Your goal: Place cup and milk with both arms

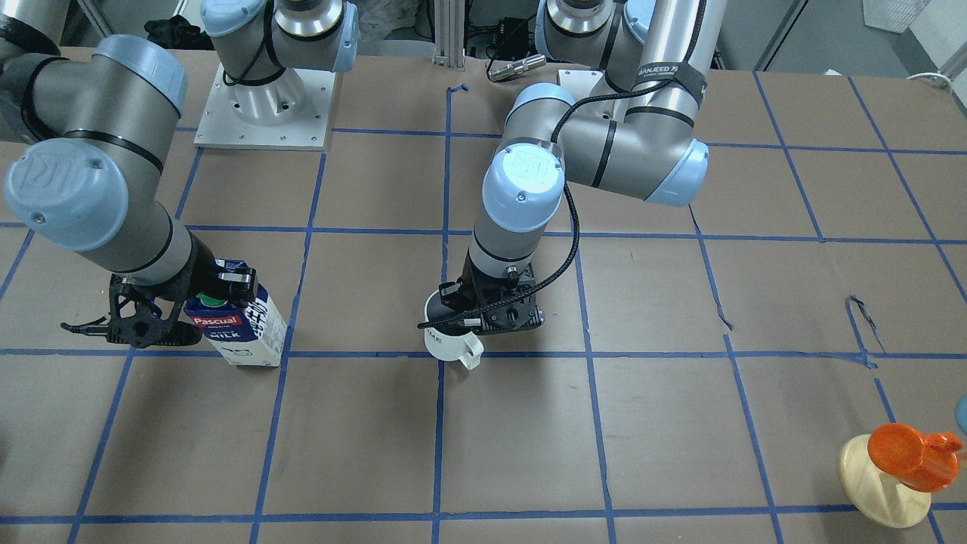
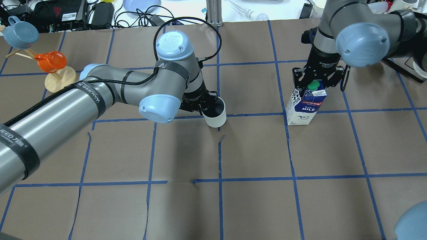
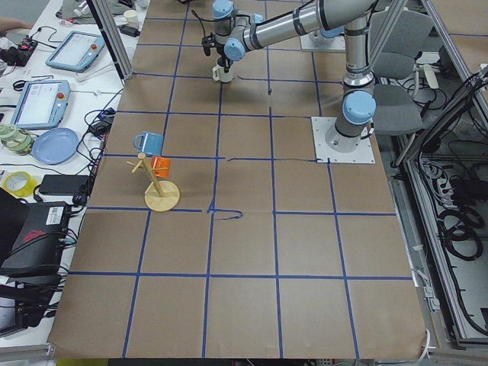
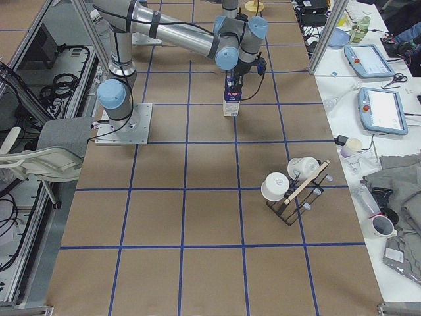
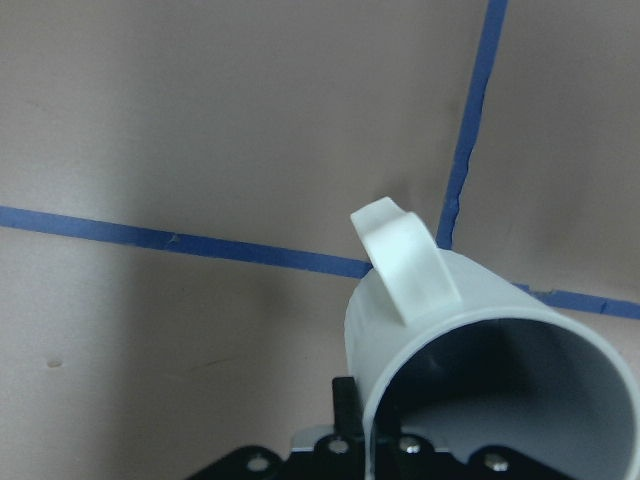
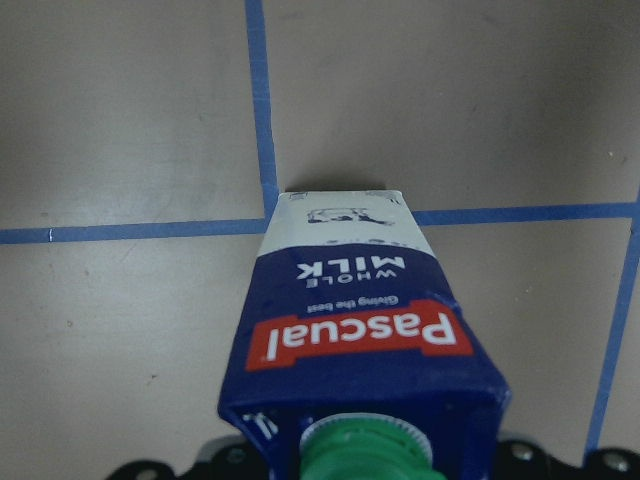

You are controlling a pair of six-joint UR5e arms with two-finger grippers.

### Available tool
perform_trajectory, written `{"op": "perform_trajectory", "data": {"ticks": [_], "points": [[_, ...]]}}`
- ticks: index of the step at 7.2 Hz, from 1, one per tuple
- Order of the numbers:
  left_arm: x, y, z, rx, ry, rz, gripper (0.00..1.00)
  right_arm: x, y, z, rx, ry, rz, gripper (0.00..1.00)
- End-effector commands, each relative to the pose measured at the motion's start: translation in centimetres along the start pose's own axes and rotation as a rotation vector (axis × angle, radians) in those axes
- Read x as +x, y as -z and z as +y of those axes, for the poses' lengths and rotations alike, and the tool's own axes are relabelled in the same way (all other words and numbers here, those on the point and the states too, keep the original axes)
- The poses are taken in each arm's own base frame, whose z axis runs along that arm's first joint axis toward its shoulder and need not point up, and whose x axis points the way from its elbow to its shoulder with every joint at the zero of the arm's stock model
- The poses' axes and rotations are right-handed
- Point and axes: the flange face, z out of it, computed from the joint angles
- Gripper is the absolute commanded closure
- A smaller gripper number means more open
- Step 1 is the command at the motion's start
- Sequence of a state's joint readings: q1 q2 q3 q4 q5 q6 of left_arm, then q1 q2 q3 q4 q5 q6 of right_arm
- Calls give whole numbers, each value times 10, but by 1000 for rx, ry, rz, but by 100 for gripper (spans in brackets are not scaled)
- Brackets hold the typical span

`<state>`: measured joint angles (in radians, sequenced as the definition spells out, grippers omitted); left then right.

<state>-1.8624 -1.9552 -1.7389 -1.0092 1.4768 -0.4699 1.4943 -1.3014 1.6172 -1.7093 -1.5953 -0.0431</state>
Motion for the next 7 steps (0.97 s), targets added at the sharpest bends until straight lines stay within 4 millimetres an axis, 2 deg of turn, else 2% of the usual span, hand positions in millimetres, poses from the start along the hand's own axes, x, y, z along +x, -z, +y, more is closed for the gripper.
{"op": "perform_trajectory", "data": {"ticks": [1,2,3,4,5,6,7], "points": [[1,-11,-1,-5,-10,-27,51,-4,17,-1,20,5,-4,43],[0,-1,-2,17,-13,-31,12,-10,17,-1,20,16,-7,43],[-6,21,-9,54,-35,-69,1,-25,17,1,22,26,-22,43],[-32,38,-28,29,-49,-87,0,-50,17,5,27,28,-74,43],[-76,75,-50,31,-42,-78,0,-78,19,13,35,2,-75,43],[-120,101,-62,16,-88,-80,0,-112,13,23,30,6,-63,43],[-158,123,-69,30,-101,-82,0,-132,7,28,24,-28,-57,43]]}}
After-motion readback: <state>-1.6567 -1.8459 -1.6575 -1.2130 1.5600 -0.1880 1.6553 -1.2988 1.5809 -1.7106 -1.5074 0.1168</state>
